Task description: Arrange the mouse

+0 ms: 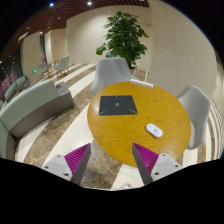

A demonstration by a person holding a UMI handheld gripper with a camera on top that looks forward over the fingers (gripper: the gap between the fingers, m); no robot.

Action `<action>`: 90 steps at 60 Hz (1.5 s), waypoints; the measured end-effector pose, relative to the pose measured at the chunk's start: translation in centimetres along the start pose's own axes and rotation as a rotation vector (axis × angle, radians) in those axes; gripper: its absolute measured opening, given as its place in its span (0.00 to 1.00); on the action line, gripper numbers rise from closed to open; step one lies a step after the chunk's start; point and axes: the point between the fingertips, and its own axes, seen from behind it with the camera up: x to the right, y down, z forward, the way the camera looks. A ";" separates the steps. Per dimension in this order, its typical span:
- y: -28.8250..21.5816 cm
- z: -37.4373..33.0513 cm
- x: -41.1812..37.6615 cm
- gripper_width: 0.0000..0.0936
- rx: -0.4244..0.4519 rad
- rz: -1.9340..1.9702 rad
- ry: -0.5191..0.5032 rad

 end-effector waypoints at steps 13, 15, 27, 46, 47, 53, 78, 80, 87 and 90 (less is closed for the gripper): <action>0.8 0.8 4.6 0.92 0.013 0.097 0.107; 1.0 1.0 5.8 0.92 0.014 0.117 0.129; 2.7 2.1 12.1 0.92 0.038 0.212 0.247; 5.5 6.9 18.0 0.92 0.071 0.267 0.351; 5.5 7.4 18.2 0.92 0.074 0.270 0.354; 5.7 10.3 19.5 0.92 0.086 0.288 0.360; 3.9 21.6 24.7 0.92 0.051 0.268 0.379; 3.7 22.3 25.2 0.92 0.047 0.270 0.381; 2.1 24.2 26.8 0.93 0.053 0.283 0.364; 1.5 24.8 27.6 0.93 0.051 0.283 0.367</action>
